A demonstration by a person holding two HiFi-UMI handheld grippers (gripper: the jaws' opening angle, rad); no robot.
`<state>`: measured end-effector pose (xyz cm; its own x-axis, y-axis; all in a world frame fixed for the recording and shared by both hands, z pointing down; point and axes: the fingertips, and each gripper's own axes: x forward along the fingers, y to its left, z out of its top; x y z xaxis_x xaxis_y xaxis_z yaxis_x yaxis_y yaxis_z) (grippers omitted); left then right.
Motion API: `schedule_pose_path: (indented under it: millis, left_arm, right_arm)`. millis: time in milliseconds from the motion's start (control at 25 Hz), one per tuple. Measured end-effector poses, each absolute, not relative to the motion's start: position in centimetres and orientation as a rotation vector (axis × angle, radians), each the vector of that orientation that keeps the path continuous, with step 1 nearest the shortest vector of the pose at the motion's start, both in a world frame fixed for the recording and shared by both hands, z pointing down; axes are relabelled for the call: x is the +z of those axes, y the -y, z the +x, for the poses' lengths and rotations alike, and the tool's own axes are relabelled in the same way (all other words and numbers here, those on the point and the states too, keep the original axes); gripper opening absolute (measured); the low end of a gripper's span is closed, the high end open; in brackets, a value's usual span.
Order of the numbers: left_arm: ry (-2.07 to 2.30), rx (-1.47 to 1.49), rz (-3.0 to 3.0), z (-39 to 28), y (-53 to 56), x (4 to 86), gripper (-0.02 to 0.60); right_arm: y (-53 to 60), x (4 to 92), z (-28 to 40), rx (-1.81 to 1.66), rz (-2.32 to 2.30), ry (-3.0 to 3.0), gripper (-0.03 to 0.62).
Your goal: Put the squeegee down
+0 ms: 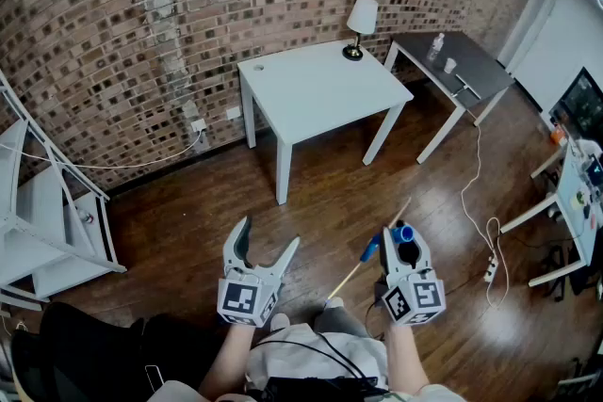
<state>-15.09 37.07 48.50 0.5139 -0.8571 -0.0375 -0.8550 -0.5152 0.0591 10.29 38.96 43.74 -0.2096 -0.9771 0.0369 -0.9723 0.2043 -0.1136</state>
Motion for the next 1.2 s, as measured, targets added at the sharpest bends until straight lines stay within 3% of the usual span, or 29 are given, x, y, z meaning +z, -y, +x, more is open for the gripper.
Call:
schedule_pose_path:
  millis: [720,1200]
  left_arm:
    - [1.712,0.005,2.638,-4.3,-16.7,45.8,0.402]
    - [1.674,0.067,2.625,0.7,-5.7,48.4,0.402]
  right_arm:
    - [-16.4,46.1,25.2,-0.215,-1.813,-2.350,0.164]
    - [-6.4,50.9,28.9,-0.371,-1.820,-2.364,0.166]
